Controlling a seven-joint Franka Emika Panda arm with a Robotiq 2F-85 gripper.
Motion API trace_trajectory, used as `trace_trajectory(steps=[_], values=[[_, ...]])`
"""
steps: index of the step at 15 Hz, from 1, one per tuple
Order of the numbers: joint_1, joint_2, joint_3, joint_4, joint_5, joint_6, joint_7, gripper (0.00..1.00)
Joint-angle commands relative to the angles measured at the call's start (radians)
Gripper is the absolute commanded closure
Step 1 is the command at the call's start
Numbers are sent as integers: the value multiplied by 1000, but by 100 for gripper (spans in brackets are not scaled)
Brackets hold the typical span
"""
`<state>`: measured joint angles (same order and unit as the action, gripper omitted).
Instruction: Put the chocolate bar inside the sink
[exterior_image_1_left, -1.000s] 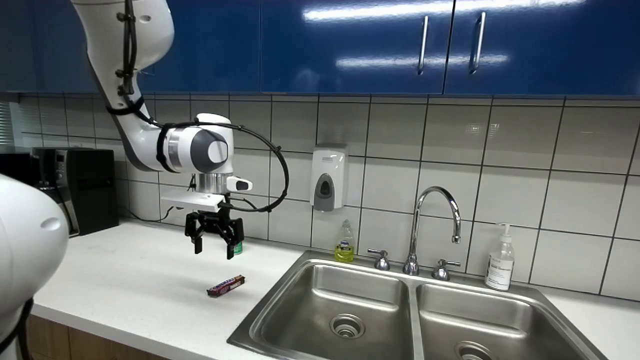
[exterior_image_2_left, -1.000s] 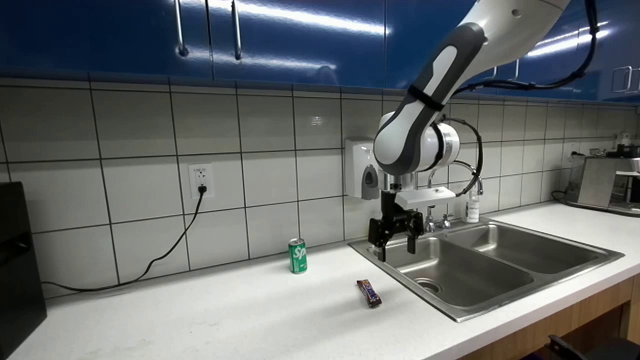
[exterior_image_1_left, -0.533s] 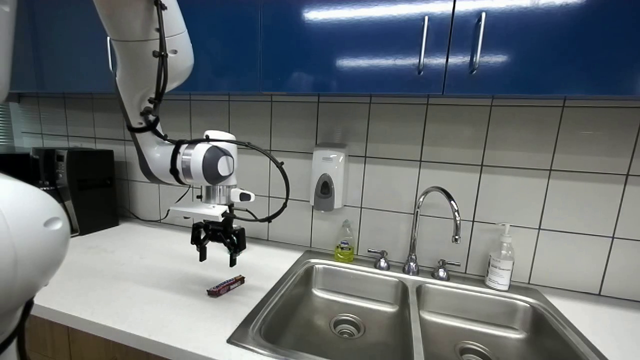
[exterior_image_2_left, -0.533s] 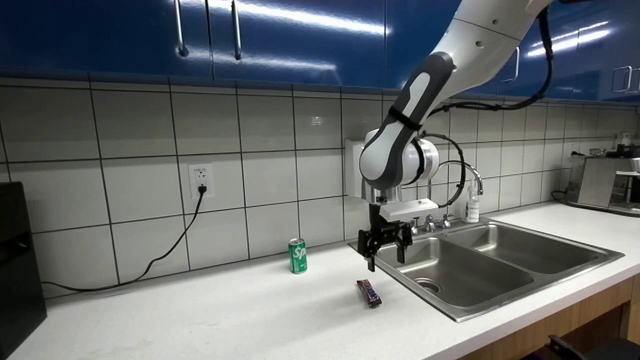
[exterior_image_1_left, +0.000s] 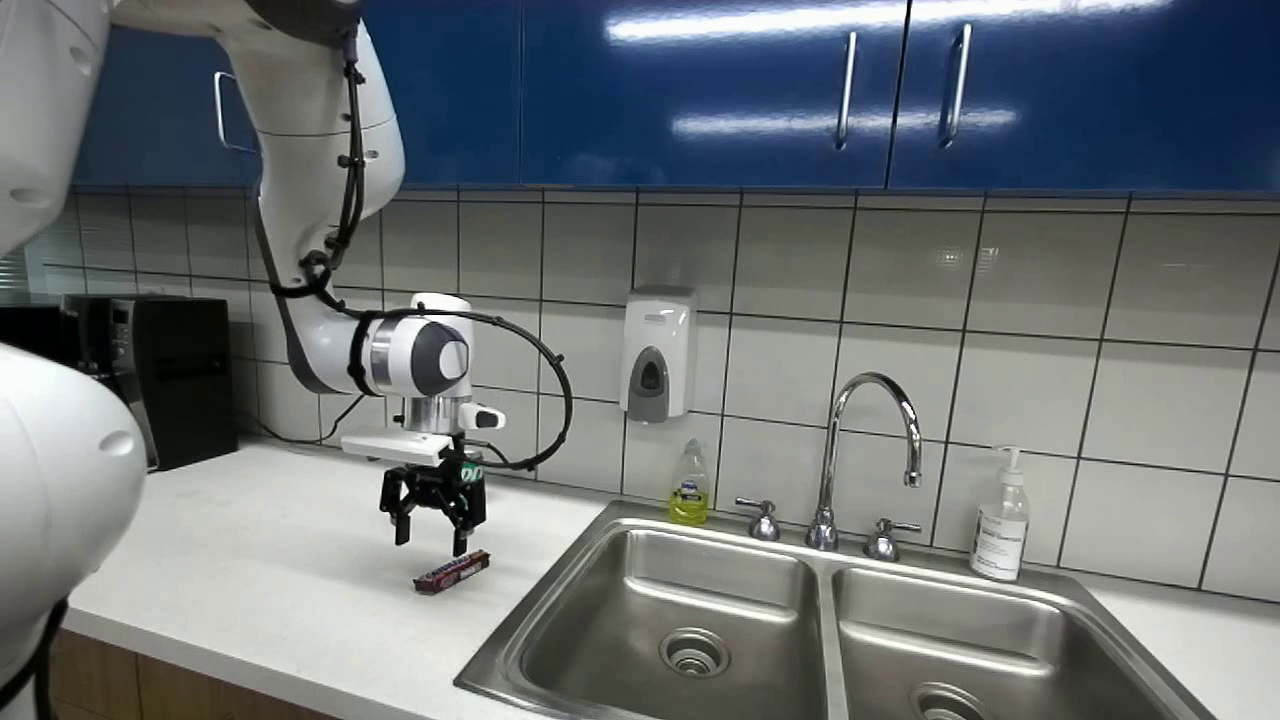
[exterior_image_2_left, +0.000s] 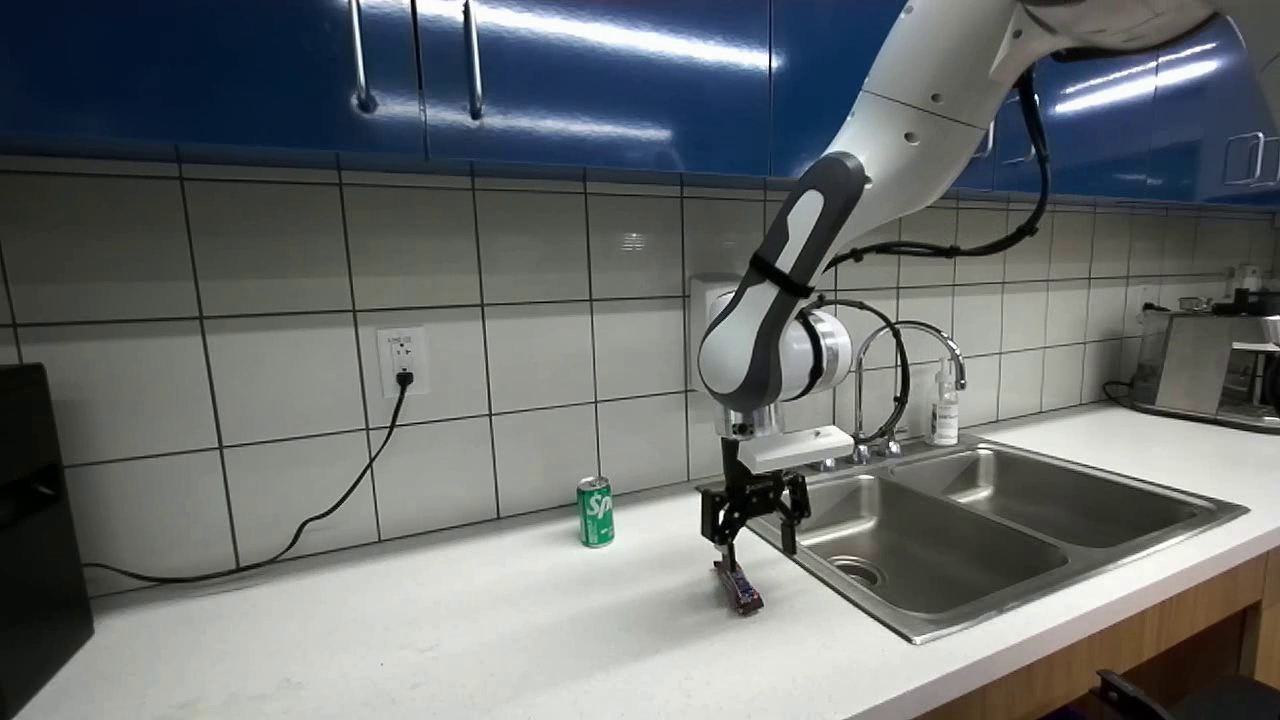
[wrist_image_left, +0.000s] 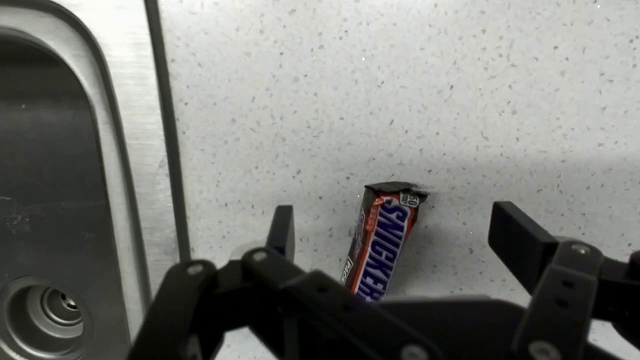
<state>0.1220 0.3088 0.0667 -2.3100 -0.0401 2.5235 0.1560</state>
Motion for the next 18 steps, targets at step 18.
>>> trace_trajectory(steps=[18], values=[[-67, 90, 8, 39, 89, 59, -119, 0]])
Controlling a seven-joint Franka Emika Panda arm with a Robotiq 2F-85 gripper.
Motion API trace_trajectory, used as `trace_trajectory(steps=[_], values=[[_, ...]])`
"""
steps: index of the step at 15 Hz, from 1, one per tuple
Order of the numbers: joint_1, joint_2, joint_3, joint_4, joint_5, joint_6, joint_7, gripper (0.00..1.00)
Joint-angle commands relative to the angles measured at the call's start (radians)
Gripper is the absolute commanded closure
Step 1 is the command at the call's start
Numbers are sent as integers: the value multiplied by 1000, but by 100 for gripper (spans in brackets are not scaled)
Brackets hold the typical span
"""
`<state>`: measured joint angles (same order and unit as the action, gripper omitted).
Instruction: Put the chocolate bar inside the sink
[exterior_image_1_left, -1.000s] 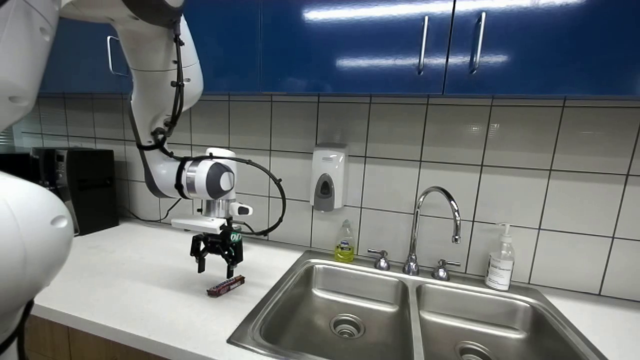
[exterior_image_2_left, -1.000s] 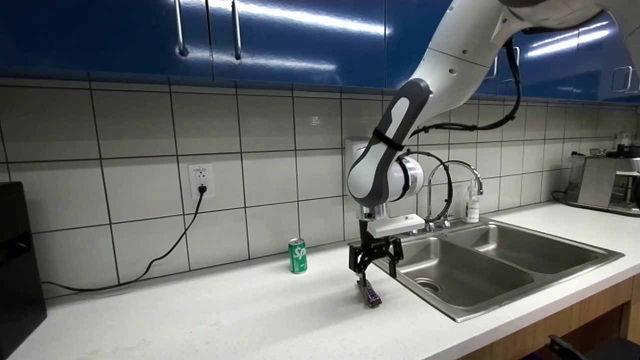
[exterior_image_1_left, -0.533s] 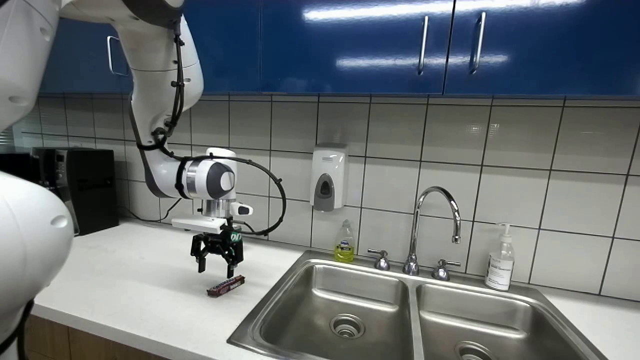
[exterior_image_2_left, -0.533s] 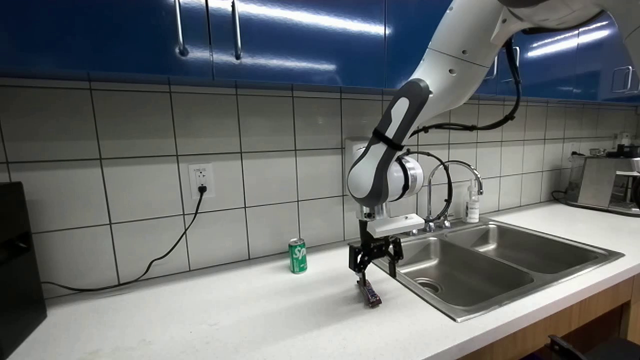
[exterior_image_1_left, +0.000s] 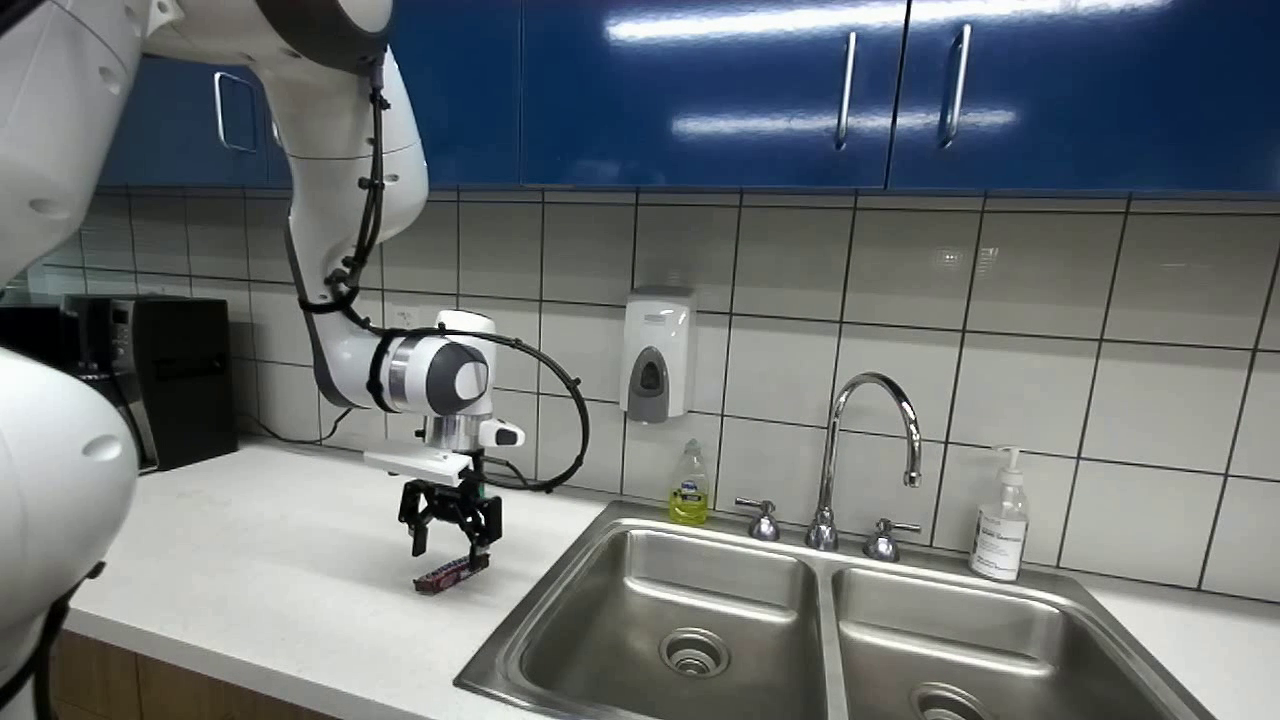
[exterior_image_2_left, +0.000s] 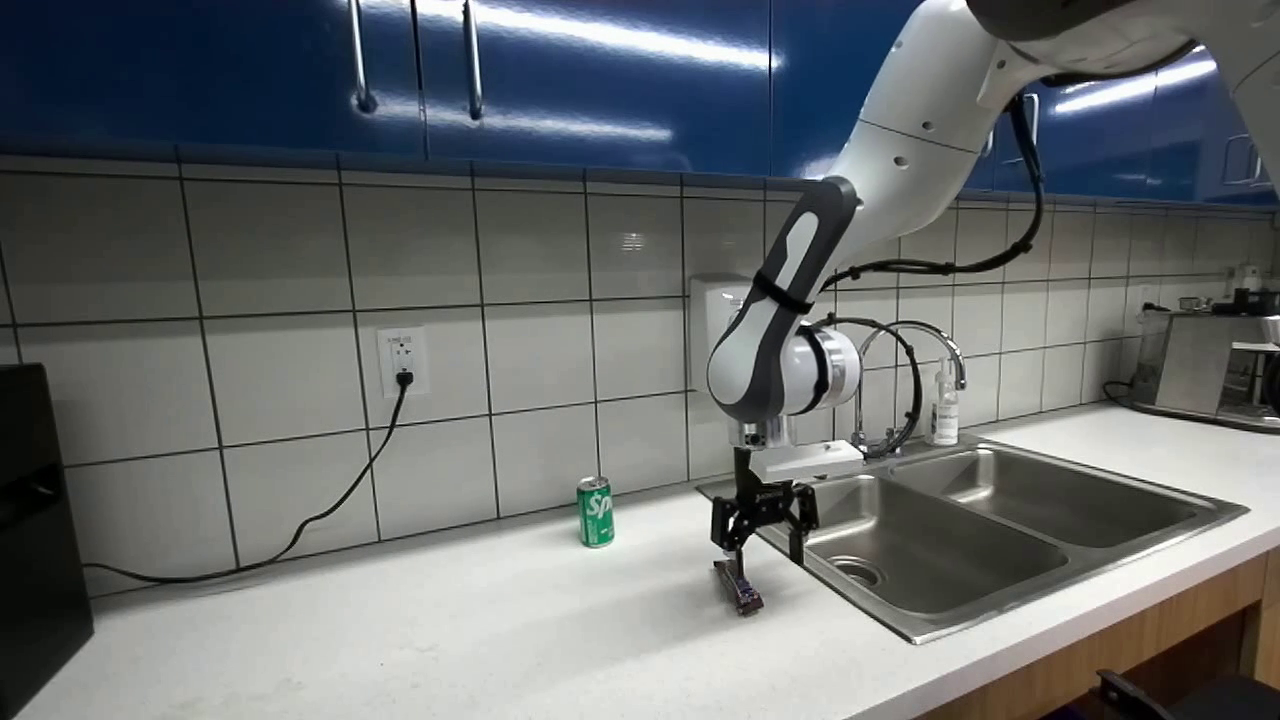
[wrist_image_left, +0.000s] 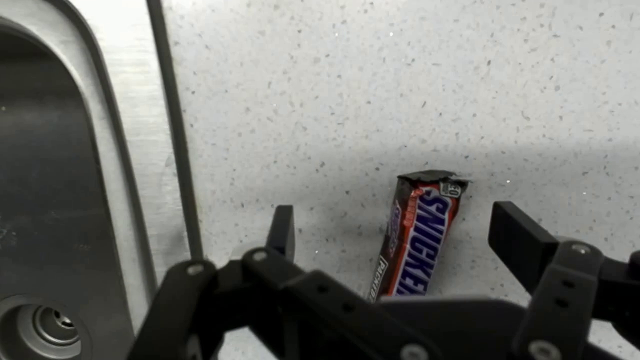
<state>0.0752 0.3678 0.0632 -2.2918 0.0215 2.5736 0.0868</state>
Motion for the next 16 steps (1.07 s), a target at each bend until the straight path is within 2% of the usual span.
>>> trace_trajectory(steps=[1, 9, 16], values=[[-21, 41, 16, 26, 30, 7, -57, 0], [10, 75, 52, 79, 23, -8, -66, 0], [18, 113, 48, 120, 19, -13, -52, 0]])
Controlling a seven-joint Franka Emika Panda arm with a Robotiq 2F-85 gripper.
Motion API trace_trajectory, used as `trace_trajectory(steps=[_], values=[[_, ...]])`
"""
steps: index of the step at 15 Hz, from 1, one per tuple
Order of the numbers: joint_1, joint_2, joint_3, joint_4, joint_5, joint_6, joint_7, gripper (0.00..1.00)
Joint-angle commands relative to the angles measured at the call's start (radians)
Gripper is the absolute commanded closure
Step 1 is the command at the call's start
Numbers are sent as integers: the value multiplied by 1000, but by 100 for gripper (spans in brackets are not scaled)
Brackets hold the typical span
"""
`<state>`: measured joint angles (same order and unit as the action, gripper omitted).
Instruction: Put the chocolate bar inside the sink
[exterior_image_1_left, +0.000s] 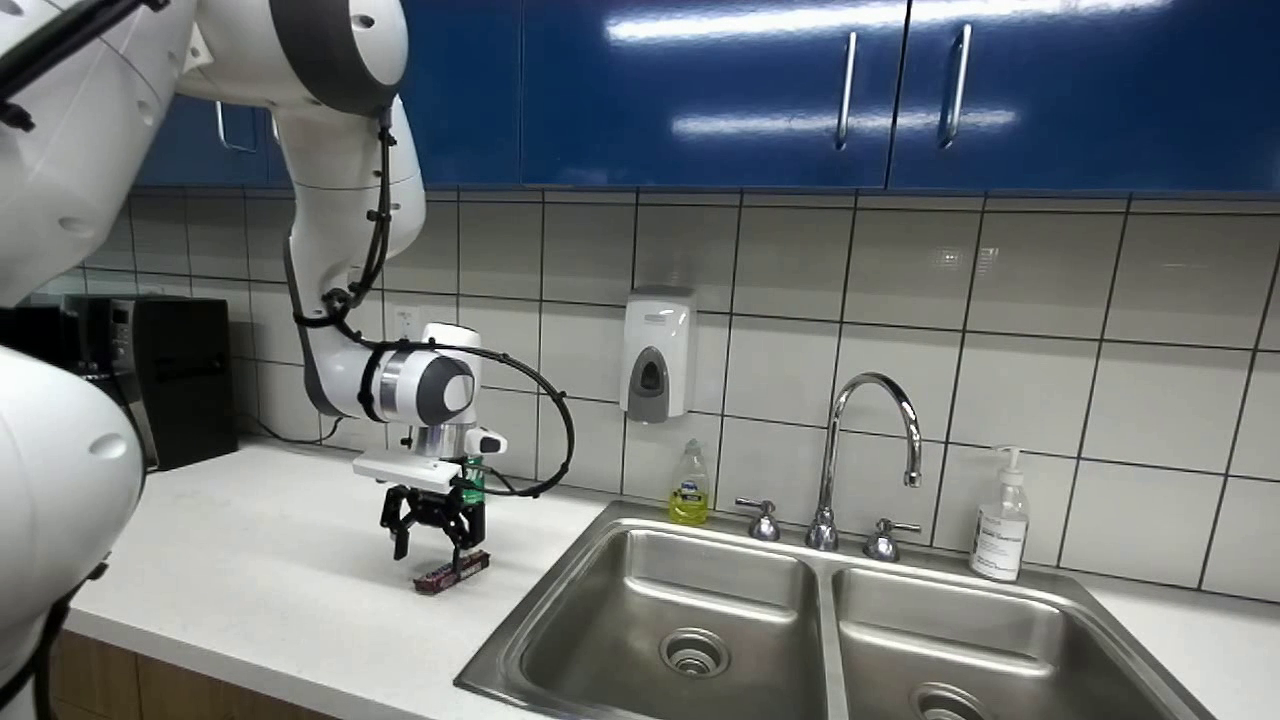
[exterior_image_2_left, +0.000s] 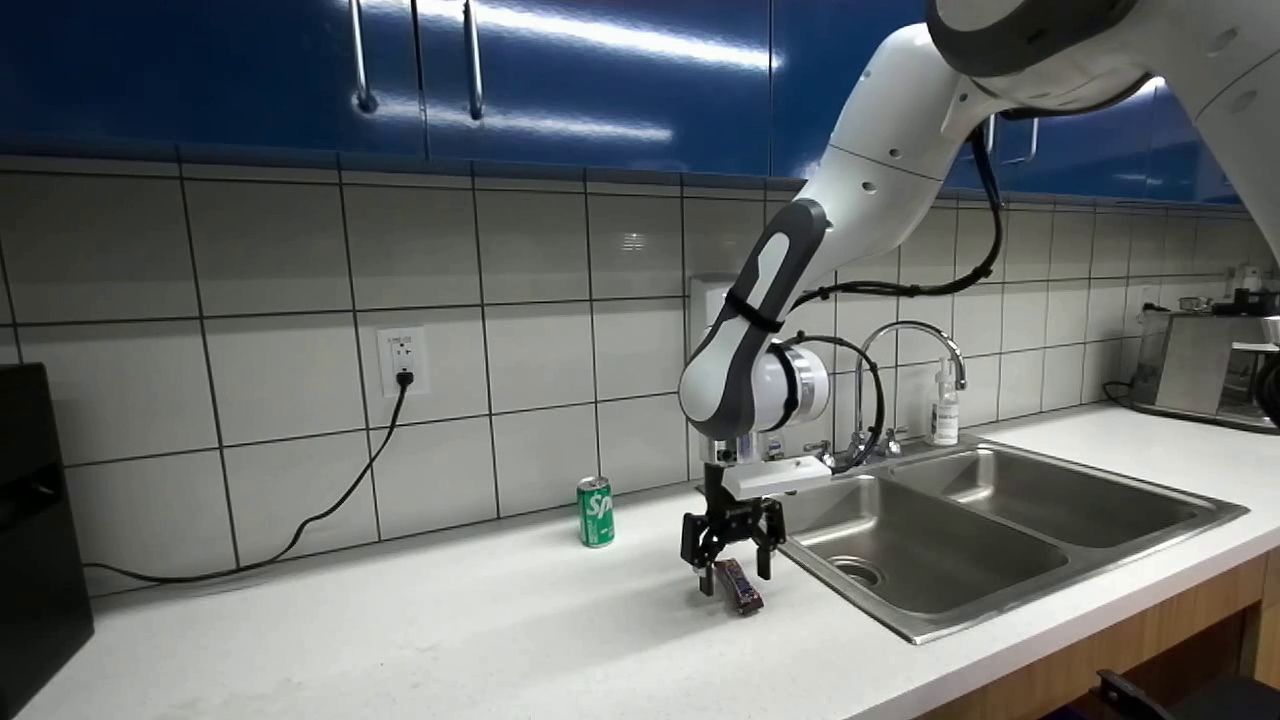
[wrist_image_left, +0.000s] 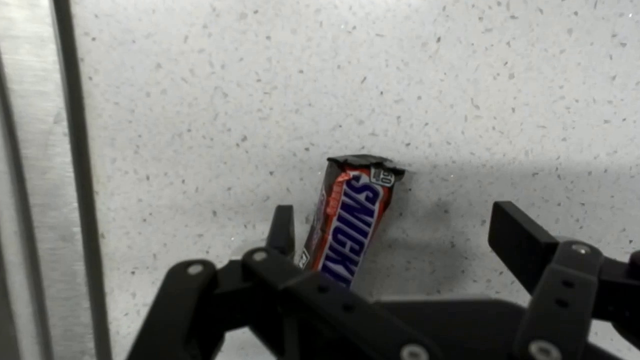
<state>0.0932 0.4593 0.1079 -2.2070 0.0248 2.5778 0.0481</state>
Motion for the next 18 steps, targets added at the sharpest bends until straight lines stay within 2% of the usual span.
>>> trace_trajectory(steps=[1, 18], values=[[1, 26, 2, 41, 16, -15, -10, 0], [28, 57, -44, 87, 4, -20, 93, 0]])
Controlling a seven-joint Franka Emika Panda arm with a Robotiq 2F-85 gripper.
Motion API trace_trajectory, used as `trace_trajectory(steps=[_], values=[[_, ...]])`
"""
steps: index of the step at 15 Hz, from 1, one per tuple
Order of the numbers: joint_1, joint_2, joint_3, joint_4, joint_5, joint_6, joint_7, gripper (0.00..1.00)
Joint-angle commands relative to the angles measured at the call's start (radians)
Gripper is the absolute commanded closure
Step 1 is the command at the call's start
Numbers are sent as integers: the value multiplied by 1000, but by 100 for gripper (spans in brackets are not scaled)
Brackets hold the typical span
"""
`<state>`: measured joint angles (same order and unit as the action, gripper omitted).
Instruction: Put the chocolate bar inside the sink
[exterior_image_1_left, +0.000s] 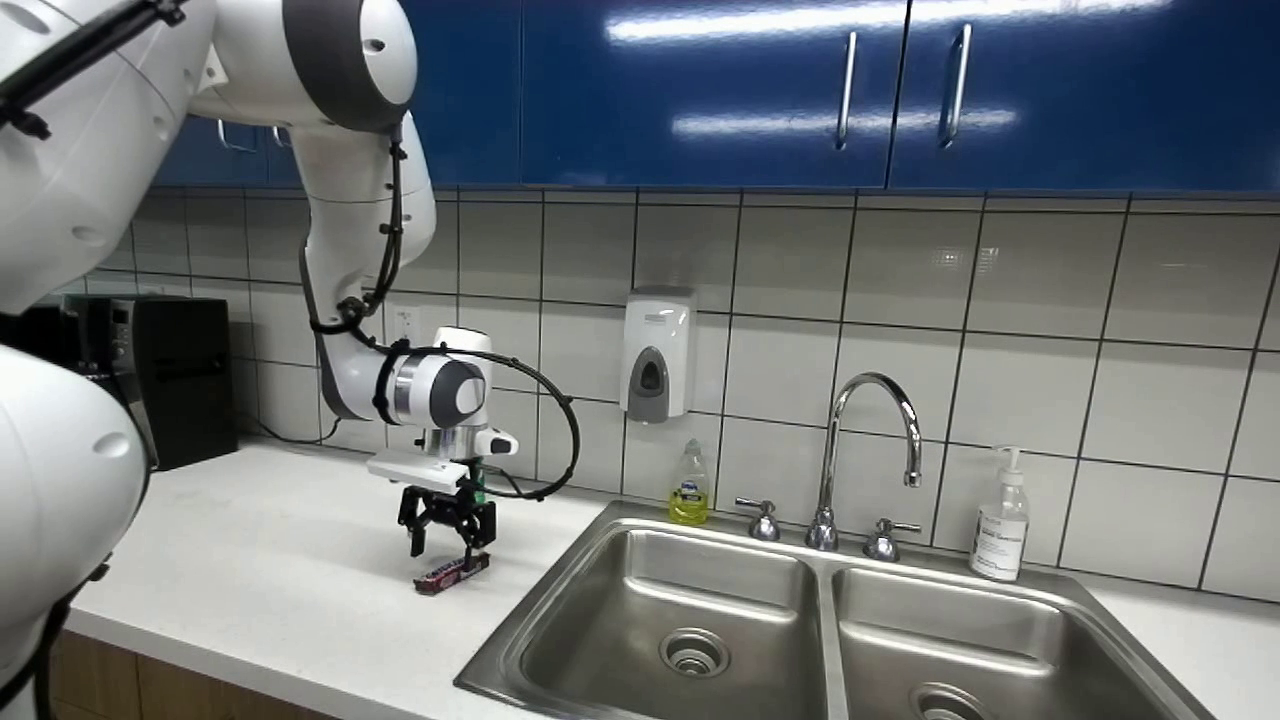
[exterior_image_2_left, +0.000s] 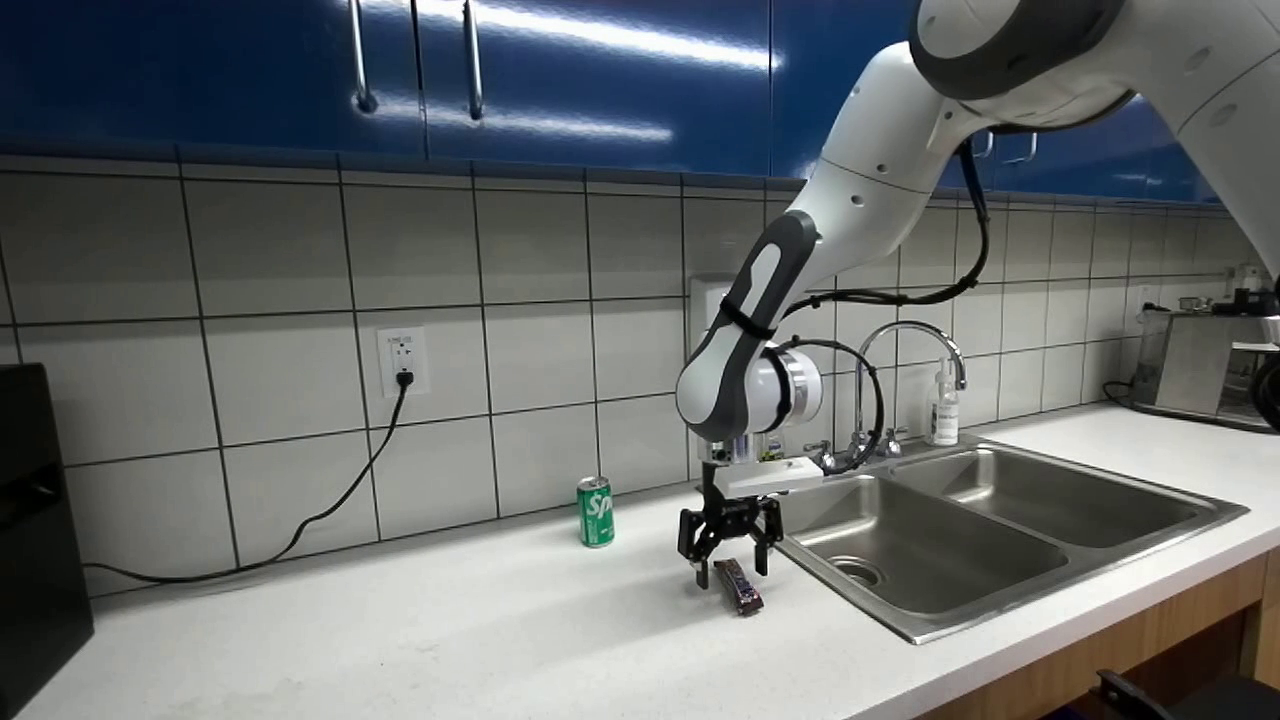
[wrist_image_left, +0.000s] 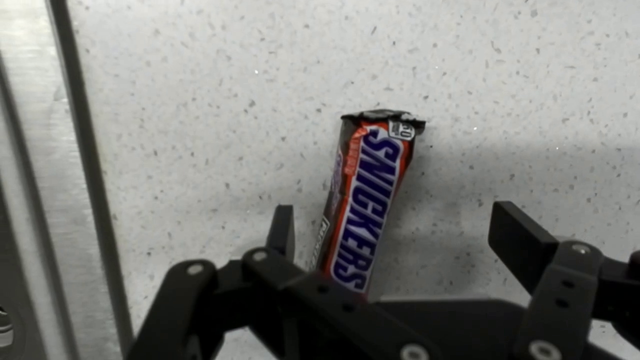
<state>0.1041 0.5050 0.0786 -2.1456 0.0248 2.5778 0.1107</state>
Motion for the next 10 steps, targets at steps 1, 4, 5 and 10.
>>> trace_trajectory(steps=[1, 4, 5, 10], values=[[17, 14, -16, 27, 4, -22, 33, 0], [17, 25, -19, 35, 4, -24, 37, 0], [17, 27, -19, 37, 5, -22, 37, 0], [13, 37, -17, 43, 9, -25, 30, 28]])
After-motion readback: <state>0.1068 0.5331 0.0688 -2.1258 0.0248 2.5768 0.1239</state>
